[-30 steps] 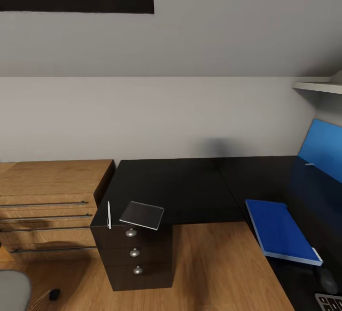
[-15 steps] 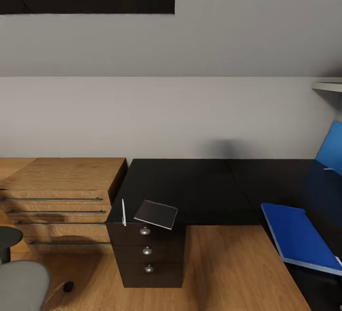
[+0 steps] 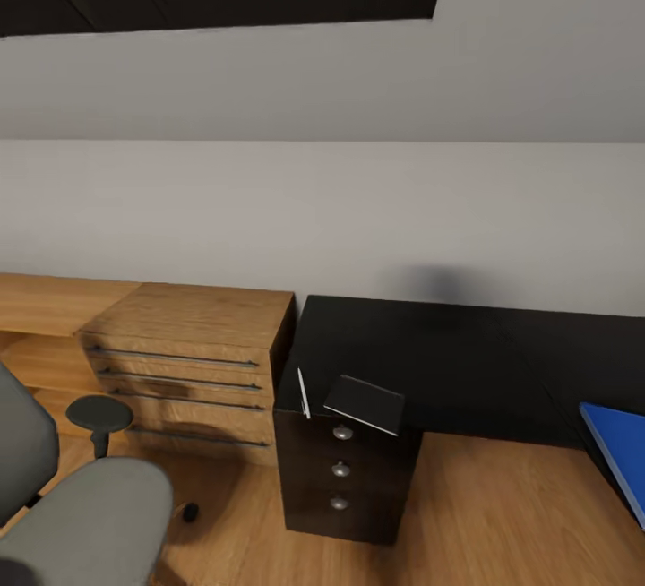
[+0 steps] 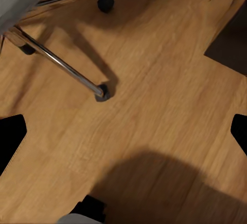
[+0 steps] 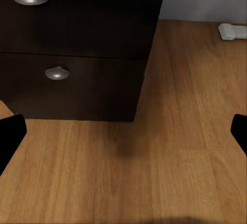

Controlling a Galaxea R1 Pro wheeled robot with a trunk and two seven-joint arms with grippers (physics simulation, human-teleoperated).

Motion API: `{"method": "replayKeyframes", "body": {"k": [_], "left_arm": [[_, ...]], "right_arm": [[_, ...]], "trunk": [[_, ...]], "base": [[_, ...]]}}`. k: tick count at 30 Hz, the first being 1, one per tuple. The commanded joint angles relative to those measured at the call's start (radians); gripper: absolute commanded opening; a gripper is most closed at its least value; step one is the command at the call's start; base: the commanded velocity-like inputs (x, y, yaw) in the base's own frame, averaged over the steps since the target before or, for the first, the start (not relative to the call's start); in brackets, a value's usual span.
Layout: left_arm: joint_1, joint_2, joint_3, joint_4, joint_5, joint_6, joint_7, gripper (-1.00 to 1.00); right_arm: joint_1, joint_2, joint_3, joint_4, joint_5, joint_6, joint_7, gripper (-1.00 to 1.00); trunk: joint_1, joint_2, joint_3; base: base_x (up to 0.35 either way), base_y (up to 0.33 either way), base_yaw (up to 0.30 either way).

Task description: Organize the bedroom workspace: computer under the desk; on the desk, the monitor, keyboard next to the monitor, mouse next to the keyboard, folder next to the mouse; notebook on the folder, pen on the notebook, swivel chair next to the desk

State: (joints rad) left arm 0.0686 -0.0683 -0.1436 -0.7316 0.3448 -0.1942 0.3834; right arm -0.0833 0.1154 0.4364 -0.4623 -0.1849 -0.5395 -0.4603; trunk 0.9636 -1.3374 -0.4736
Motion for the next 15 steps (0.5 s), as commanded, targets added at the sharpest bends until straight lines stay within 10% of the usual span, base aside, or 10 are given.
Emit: {"method": "replayKeyframes", "body": {"k": [1, 15], "left_arm": [[0.0, 0.001, -0.005, -0.001, 0.01, -0.005, 0.005, 1.0], [0.0, 0.001, -0.007, -0.002, 0.01, -0.005, 0.005, 1.0]], "right_arm": [[-0.001, -0.001, 0.008, 0.001, -0.01, -0.005, -0.005, 1.0], [-0.001, -0.003, 0.01, 0.004, -0.004, -0.005, 0.099, 1.0]], "trunk": [[0.0, -0.001, -0.002], [-0.05, 0.09, 0.035]], "base": [[0.0, 0.084, 0.164], [0.0, 0.018, 0.036]]}}
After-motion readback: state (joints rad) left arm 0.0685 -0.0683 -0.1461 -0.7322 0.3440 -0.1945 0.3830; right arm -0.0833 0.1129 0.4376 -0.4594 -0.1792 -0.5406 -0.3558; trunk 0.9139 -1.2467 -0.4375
